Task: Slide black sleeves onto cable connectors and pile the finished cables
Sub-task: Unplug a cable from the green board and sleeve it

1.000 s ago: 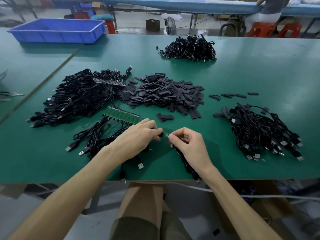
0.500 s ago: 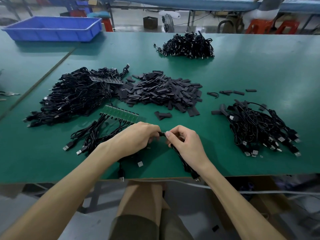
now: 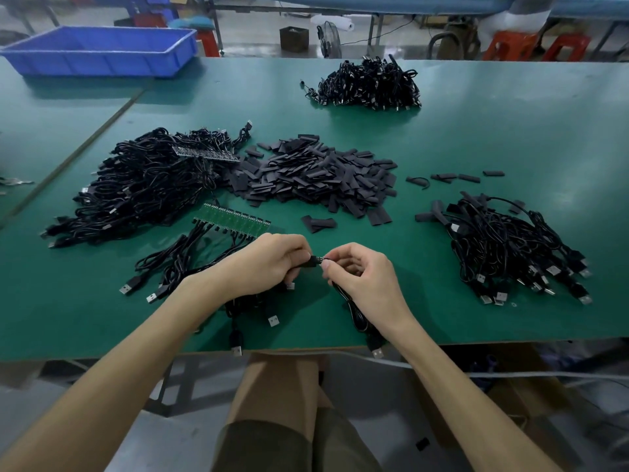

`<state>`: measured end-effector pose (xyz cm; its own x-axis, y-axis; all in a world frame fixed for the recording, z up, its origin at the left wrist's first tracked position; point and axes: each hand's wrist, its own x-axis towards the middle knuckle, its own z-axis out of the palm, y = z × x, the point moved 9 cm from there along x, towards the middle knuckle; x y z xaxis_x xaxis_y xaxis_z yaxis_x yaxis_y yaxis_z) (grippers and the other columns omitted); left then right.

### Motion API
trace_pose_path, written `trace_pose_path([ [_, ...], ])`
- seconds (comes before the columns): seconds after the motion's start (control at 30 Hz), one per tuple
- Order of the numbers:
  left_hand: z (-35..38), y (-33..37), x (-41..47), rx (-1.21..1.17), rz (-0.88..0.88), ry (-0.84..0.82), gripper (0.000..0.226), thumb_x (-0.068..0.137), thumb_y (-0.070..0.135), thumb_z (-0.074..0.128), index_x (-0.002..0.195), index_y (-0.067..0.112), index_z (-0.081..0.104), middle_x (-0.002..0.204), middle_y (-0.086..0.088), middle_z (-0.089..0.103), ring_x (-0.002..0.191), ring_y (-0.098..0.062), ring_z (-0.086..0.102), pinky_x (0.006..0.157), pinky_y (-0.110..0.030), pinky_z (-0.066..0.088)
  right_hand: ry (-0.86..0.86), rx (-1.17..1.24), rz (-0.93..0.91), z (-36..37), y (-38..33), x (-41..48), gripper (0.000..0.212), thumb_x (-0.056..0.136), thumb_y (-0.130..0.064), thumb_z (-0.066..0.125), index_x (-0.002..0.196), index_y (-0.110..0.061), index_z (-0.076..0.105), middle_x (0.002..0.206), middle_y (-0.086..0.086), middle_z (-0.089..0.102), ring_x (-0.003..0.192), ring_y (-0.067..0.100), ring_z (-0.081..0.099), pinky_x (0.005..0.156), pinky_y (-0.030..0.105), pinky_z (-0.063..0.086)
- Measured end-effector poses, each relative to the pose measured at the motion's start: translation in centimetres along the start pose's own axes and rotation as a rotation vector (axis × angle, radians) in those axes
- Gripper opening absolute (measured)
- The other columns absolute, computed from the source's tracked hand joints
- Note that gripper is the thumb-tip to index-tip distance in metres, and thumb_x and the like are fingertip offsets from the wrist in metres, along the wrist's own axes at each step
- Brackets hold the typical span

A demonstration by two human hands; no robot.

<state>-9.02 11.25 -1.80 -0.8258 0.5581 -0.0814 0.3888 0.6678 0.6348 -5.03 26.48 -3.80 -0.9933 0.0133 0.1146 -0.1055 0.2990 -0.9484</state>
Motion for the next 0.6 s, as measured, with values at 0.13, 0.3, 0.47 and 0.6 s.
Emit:
trace_pose_path([
  [0.13,0.1,0.5,-0.5,0.002,0.064,-0.029,0.007,0.103,0.026,0.059,0.107,0.022,0.062,0.075,0.005,0.071,0.068,-0.005,0.069,0.067,-0.025,0.055,0.007,-0.01,-0.007,0.1,-0.1,0.0,0.003,0.092,-0.02,0.075,0.09,-0.022,0.074,0.077,-0.005,0.077,0.075,0.012,0.073,0.076,0.033,0.062],
  [0.3,0.5,1.2,-0.8,0.123,0.142,0.023,0.005,0.101,0.023,0.058,0.098,0.024,0.062,0.07,0.007,0.064,0.059,-0.012,0.059,0.055,-0.029,0.047,-0.032,0.012,-0.026,0.2,-0.3,0.0,0.012,0.094,-0.016,0.075,0.102,-0.024,0.072,0.09,-0.005,0.077,0.08,0.015,0.073,0.078,0.032,0.06],
  [0.47,0.7,1.3,-0.6,0.161,0.137,0.031,0.006,0.101,0.026,0.057,0.098,0.023,0.061,0.072,0.009,0.063,0.061,-0.011,0.058,0.055,-0.029,0.046,-0.028,0.055,-0.028,0.0,-0.4,0.0,0.012,0.092,-0.01,0.077,0.098,-0.02,0.076,0.089,-0.004,0.078,0.082,0.013,0.074,0.08,0.029,0.061],
  [0.6,-0.3,2.1,-0.8,0.272,0.185,0.116,0.013,0.102,0.031,0.057,0.113,0.025,0.061,0.1,0.014,0.063,0.088,-0.009,0.06,0.077,-0.032,0.051,0.022,0.082,0.0,-0.4,0.0,0.0,0.01,0.091,-0.01,0.077,0.094,-0.019,0.075,0.084,-0.001,0.077,0.079,0.016,0.074,0.079,0.032,0.062],
])
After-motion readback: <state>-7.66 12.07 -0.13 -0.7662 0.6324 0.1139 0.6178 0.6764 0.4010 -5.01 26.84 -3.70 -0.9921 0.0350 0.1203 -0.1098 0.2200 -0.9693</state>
